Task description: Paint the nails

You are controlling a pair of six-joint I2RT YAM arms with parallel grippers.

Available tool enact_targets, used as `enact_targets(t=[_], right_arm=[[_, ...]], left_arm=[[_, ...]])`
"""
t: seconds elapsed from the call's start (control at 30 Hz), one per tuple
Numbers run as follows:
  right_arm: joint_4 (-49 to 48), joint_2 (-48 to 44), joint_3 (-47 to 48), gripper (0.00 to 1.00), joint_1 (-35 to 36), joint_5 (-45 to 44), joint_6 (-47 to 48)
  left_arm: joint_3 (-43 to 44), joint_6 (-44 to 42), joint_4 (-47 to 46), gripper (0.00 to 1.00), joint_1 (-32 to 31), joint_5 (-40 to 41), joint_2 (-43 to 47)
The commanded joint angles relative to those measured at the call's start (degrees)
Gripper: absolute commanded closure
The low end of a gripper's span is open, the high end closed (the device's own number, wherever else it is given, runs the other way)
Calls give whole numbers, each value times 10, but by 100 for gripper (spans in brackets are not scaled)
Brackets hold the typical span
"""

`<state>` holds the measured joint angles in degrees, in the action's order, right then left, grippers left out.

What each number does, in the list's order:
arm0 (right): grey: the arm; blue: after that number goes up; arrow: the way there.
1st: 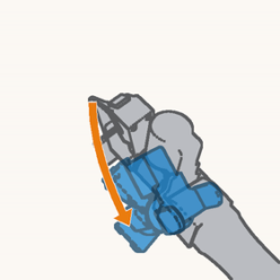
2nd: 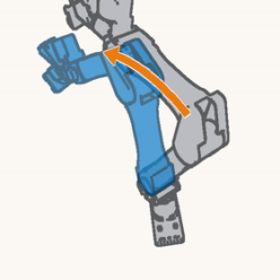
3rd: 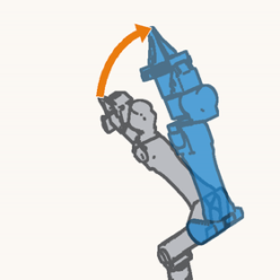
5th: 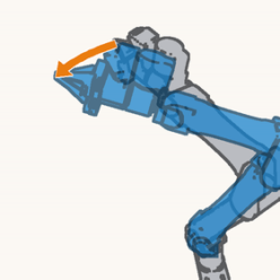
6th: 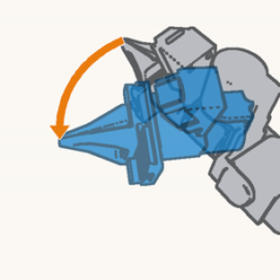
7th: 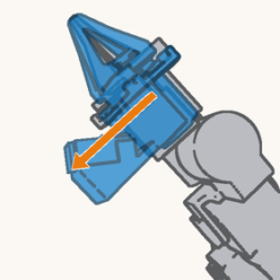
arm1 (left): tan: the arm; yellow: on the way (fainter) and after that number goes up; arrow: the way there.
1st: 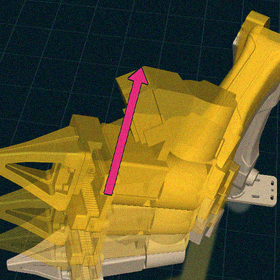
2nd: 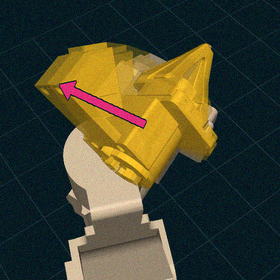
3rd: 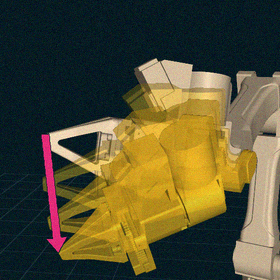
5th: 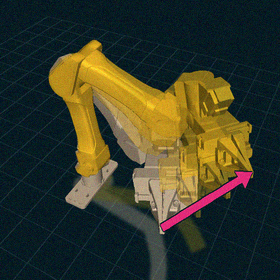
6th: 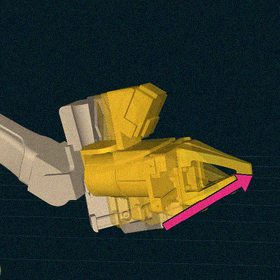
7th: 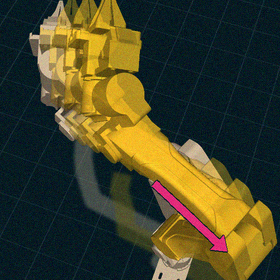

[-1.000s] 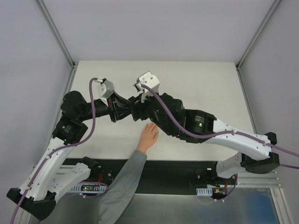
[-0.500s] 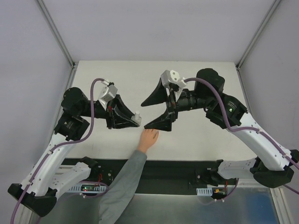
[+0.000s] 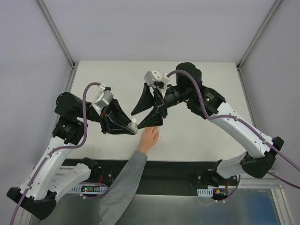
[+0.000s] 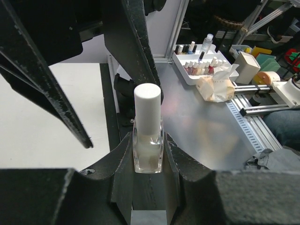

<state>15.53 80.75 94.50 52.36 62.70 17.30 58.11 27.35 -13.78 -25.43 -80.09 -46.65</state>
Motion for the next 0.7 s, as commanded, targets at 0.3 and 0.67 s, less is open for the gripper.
enact_targets(t=[0.3,0.67], right_arm=[[-121,9,21,58,-2,93,-66],[-153,18,11,92,-2,96,-99]], left_arm=[[-4,34,-83,100,1,-21,-14],[2,46,-97,100,1,-9,-15]])
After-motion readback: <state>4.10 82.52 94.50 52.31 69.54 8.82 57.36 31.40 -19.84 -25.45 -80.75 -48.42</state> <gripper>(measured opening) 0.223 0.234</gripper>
